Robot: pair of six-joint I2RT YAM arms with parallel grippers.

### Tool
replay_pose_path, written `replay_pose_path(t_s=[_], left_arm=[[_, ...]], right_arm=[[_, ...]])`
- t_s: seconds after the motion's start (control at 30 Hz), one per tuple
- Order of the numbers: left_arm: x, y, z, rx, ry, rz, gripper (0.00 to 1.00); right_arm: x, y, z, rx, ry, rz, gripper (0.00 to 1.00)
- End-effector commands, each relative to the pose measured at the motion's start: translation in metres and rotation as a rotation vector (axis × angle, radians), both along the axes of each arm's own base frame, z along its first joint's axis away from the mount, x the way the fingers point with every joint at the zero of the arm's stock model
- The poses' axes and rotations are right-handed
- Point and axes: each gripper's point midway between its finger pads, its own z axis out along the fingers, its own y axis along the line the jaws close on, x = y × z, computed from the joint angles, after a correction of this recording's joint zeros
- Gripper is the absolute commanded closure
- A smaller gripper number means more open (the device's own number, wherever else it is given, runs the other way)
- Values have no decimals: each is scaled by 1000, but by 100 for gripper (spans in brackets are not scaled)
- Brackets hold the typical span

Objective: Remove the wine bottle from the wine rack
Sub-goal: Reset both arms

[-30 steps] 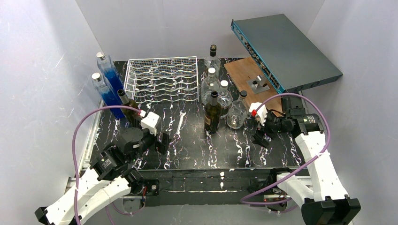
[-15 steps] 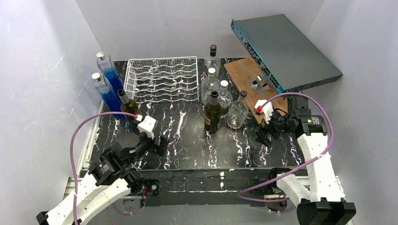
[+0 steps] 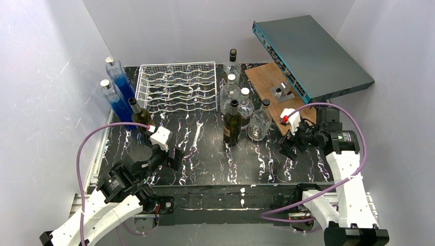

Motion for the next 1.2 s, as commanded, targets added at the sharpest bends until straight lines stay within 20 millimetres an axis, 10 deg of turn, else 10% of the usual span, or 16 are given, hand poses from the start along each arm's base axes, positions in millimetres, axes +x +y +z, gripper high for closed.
replay_pose_path(t_s=[0.0, 1.17], left_arm=[[1, 6, 3, 7, -7, 25, 2], [-2, 5, 4, -19, -7, 16, 1]], right_arm=[[4, 0, 4, 10, -35, -19, 2], [5, -4, 5, 0, -58, -39, 0]])
